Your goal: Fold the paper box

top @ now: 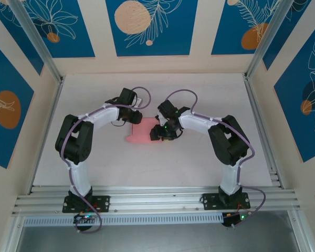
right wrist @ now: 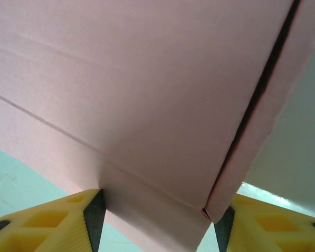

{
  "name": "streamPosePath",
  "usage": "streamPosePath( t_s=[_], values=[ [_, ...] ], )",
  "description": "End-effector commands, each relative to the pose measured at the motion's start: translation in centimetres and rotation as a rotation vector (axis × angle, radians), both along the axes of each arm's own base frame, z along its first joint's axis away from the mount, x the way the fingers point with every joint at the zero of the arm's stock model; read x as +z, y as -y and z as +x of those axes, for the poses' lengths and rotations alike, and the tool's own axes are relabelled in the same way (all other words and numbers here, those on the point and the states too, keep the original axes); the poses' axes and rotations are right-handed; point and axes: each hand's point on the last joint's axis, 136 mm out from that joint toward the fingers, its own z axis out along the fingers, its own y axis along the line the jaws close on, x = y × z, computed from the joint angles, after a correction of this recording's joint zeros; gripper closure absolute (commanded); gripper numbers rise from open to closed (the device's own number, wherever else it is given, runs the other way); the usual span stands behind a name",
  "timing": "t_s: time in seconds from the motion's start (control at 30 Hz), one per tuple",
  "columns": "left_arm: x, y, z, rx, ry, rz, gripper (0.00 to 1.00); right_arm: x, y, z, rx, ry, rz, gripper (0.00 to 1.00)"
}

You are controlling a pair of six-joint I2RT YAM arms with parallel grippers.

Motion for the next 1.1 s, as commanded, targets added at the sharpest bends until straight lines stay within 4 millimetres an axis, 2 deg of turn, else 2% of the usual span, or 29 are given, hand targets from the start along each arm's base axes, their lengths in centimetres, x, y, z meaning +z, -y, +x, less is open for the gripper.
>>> streamPosePath(
  t_s=[0.0,0.23,0.5,1.07],
  values=[
    [-4.9,-0.4,-3.7,-0.002,-0.181,0.06,0.66,-0.4,0.4,-1.1,-0.005,-0.001,-0.038,0.43],
    [-5.1,-0.5,-3.7,-0.003,-0.188,0.069,0.66,-0.5,1.5,-1.5,-0.008,0.033,-0.071,0.44],
    [-5.1,-0.7,-3.7,-0.002,-0.19,0.086,0.66,-0.8,1.5,-1.8,-0.002,0.037,-0.059,0.5],
    [-5.1,-1.2,-3.7,-0.001,-0.188,0.113,0.66,-1.1,2.6,-2.7,-0.013,0.05,-0.093,0.54]
  ],
)
